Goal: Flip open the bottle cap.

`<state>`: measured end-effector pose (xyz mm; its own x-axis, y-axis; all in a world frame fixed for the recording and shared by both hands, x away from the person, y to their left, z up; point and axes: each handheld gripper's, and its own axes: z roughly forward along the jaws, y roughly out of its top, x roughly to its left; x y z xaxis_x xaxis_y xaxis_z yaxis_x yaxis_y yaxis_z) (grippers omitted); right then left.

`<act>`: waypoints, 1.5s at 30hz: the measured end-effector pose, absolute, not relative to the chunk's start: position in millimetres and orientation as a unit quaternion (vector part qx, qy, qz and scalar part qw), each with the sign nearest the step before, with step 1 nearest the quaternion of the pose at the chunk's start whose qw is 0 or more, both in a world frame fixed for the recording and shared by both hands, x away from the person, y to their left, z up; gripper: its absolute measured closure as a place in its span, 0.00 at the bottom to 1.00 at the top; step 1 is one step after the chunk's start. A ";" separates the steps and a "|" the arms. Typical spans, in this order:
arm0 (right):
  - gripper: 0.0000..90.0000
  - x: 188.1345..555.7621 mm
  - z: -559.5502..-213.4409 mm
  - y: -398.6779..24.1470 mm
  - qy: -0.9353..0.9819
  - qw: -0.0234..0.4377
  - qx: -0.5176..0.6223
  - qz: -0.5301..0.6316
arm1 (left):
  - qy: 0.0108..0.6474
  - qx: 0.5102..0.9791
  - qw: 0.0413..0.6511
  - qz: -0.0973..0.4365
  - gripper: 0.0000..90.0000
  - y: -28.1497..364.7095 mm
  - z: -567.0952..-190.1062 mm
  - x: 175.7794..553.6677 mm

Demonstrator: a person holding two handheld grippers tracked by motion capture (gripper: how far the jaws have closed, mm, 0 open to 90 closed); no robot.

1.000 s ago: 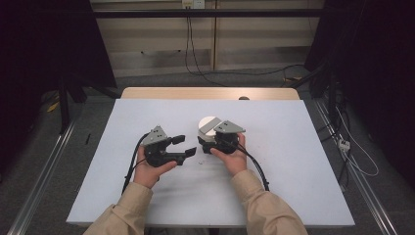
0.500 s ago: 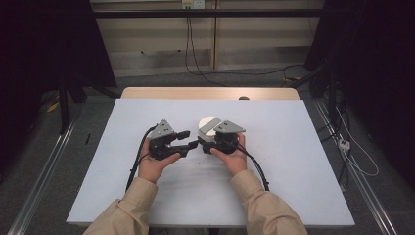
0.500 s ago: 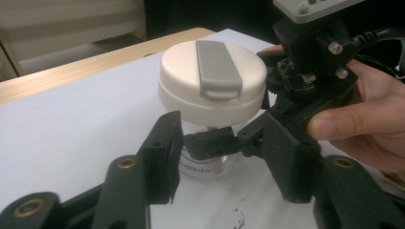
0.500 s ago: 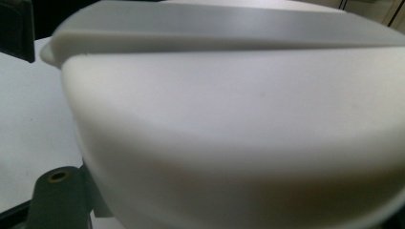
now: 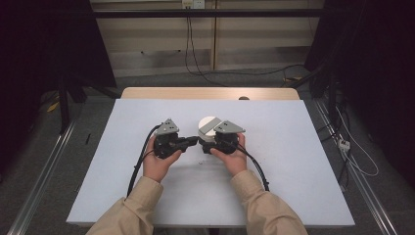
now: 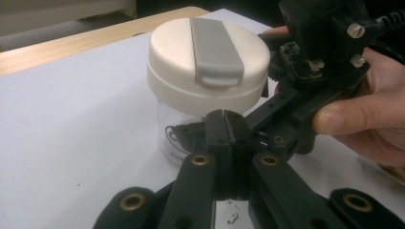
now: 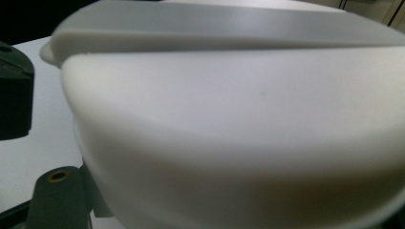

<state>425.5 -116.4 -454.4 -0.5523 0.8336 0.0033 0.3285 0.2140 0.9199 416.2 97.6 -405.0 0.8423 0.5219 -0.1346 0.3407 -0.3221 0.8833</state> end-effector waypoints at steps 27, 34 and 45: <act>0.20 425.2 -454.8 -116.2 0.734 0.261 0.395 0.487 | 0.277 0.809 0.512 0.080 1.00 84.7 -396.5 422.9; 0.20 425.1 -454.9 -116.1 0.734 0.260 0.395 0.487 | 0.283 0.803 0.519 0.081 1.00 83.8 -391.2 423.5; 0.20 425.2 -455.2 -116.2 0.734 0.260 0.395 0.487 | 0.285 0.800 0.521 0.086 1.00 80.0 -379.5 426.4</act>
